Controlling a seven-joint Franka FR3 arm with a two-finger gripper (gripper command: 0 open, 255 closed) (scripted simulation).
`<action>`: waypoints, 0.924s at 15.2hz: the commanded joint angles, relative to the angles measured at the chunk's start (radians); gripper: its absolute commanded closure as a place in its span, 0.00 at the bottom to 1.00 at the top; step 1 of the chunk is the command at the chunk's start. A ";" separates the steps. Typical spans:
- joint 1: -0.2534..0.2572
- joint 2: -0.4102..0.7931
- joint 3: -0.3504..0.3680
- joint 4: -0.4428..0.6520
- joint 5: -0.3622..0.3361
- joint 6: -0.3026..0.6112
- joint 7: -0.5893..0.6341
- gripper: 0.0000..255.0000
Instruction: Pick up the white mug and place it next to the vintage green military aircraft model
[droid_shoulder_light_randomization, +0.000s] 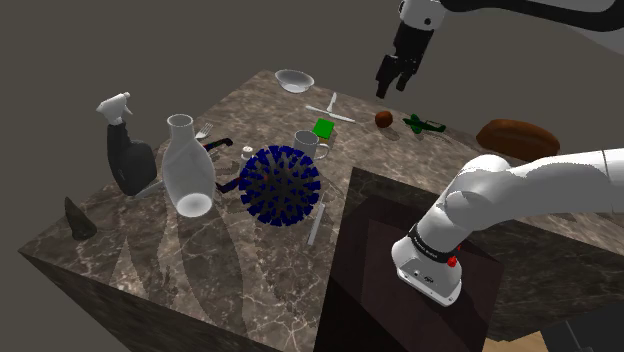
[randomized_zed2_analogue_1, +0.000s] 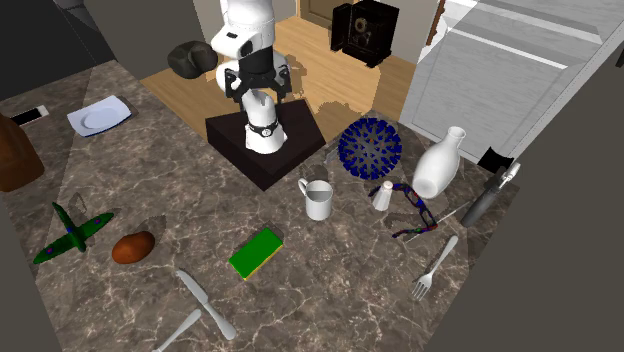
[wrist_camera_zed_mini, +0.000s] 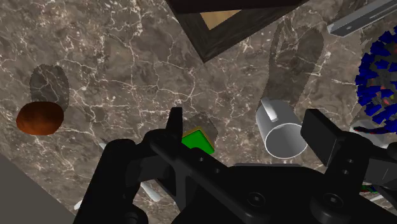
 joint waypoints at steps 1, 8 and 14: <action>0.000 0.000 0.000 0.000 0.000 0.000 0.000 0.00; 0.036 0.138 0.060 -0.075 0.052 0.230 0.079 0.00; 0.063 0.305 0.114 -0.085 0.082 0.424 0.142 0.00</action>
